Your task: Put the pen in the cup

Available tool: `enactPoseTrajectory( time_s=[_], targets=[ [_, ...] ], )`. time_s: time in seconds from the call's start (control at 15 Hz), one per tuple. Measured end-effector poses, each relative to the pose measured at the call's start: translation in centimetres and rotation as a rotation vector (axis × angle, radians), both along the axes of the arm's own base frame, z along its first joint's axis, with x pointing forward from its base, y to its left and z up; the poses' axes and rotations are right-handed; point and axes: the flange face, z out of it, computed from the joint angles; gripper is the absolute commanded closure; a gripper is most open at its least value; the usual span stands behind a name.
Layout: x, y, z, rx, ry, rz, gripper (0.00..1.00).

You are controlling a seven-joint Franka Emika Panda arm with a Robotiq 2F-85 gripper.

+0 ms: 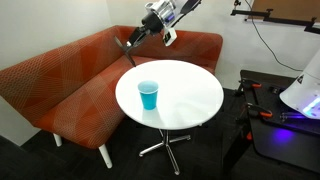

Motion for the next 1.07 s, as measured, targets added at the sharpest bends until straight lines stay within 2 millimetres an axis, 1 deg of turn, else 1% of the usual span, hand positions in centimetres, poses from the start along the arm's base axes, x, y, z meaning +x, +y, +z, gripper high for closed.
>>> enactPoseTrajectory(
  time_s=[0.2,0.47,0.8,1.07],
  targets=[
    [-0.1,0.2,-0.9,-0.041,-0.088,0.043,0.97],
    [0.0,0.4,-2.0,-0.065,-0.173,0.162,0.97],
    [-0.1,-0.7,-2.6,0.013,-0.260,0.370,0.97],
    [-0.8,-1.6,-3.0,0.045,-0.268,0.533,0.97]
  ],
)
